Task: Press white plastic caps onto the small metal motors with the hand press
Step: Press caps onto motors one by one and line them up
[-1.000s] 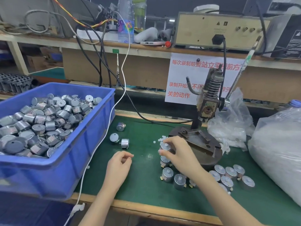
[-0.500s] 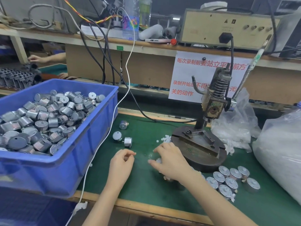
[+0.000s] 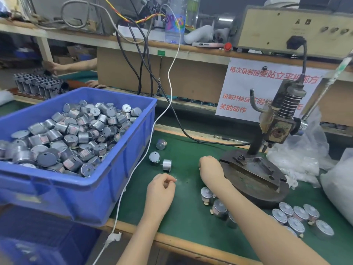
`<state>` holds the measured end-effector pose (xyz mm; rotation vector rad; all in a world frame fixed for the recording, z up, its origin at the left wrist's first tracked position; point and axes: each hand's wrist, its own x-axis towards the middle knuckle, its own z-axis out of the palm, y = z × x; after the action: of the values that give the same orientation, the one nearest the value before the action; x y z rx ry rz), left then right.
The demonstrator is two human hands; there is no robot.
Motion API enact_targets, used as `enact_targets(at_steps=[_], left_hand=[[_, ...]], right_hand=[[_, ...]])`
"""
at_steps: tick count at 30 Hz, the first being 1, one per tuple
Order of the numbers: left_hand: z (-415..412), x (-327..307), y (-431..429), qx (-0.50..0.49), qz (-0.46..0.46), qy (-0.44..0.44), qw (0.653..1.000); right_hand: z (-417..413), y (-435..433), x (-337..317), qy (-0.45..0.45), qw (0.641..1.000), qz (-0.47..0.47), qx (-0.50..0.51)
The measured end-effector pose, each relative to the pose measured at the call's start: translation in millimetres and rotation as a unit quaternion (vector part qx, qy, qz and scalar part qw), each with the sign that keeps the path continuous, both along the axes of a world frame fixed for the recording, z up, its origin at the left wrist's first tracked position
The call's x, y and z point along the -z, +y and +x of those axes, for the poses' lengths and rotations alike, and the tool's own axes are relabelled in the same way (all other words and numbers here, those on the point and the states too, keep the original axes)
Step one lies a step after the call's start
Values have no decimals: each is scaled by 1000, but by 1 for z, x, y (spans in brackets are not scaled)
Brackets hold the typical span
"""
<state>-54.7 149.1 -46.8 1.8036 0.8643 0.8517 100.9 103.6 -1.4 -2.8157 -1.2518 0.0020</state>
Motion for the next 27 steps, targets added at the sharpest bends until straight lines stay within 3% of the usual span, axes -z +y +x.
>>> enact_targets(at_steps=[8, 16, 22, 27], left_hand=[[0, -1, -1, -1, -10, -5, 1000], [-1, -1, -2, -7, -11, -3, 1000], [-1, -3, 0, -33, -25, -19, 999], [-3, -5, 0, -62, -35, -33, 997]], right_hand=[[-9, -4, -2, -31, 999, -17, 1], [-1, -12, -2, 9, 1000, 11, -8], [-28, -13, 0, 94, 978, 87, -167], [-52, -20, 10, 32, 972, 55, -226]])
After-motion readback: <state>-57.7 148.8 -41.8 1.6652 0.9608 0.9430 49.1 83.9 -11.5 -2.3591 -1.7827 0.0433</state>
